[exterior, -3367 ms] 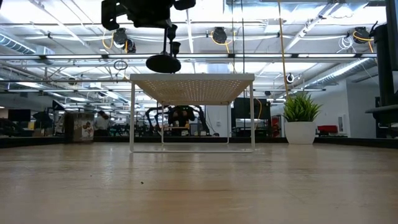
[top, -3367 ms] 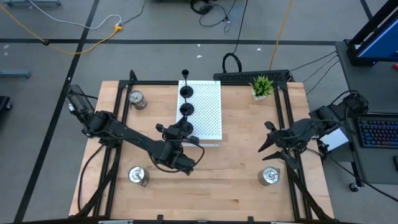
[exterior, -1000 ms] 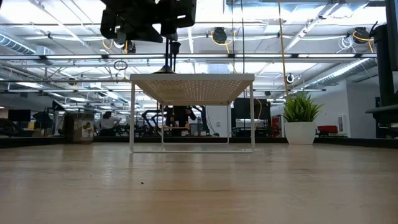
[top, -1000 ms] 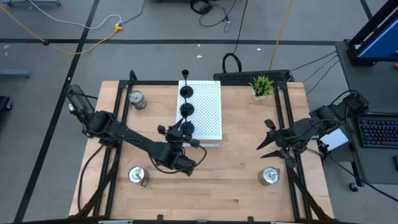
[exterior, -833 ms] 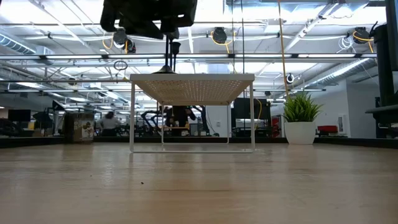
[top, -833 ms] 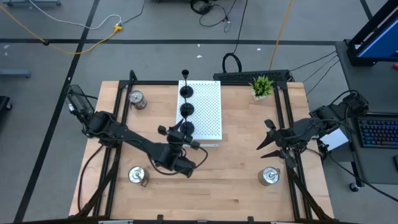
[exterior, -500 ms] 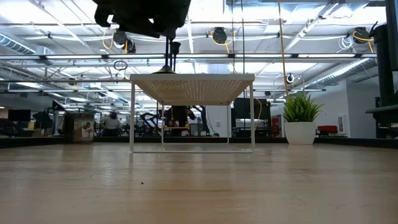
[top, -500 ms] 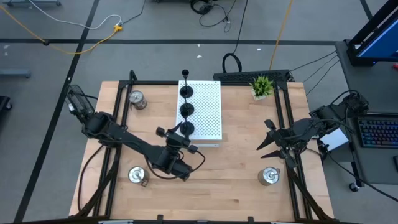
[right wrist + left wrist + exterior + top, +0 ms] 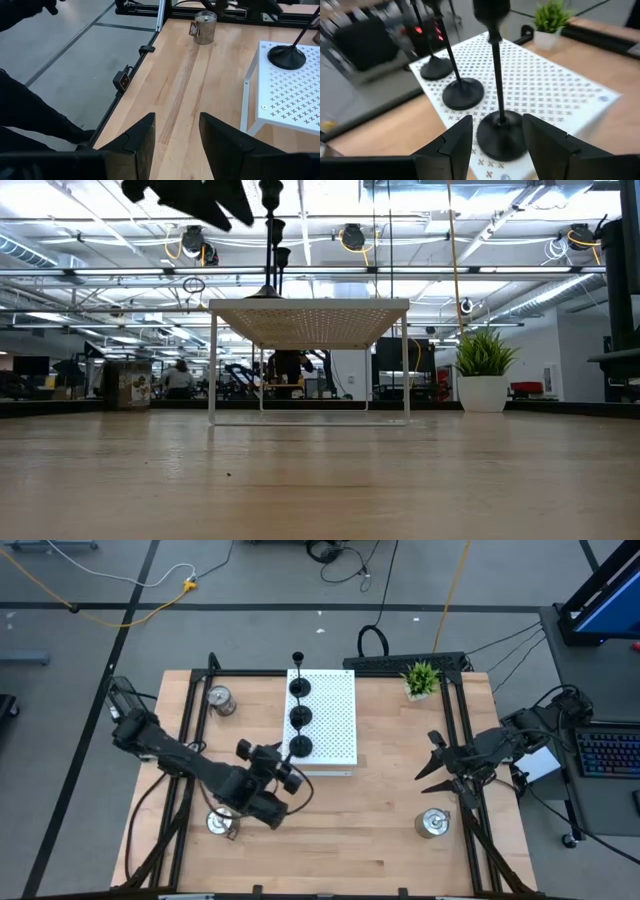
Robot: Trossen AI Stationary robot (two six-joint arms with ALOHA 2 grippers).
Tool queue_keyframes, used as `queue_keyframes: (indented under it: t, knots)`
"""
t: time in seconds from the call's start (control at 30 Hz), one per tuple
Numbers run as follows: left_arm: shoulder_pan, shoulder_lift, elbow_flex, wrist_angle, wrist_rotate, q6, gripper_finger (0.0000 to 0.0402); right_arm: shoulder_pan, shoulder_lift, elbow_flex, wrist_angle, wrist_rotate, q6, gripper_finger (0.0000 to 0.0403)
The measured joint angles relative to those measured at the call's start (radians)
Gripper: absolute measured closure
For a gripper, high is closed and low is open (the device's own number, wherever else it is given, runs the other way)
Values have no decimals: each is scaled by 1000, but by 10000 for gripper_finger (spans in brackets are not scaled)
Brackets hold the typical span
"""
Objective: Pick & Place candle stick holders
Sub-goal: Put the top left silver scented candle on the shelf
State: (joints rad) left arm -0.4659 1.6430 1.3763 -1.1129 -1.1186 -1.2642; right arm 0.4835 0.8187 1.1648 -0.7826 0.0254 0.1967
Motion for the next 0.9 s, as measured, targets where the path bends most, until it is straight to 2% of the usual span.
queue_keyframes:
  t: [0.17, 0.4, 0.6, 0.9]
  knots:
    - [-12, -102, 0, -59, 67, -69, 222, 0, -6, 0, 0, 0, -5, 259]
    - [9, -219, 0, -293, 115, -297, 222, 0, -20, 0, 0, 0, -33, 259]
    - [87, -265, 0, -461, 257, -456, 222, 0, -40, 0, -1, 0, -44, 259]
    - [315, -278, -4, -457, 307, -271, 222, 0, -46, 0, 8, 67, -55, 259]
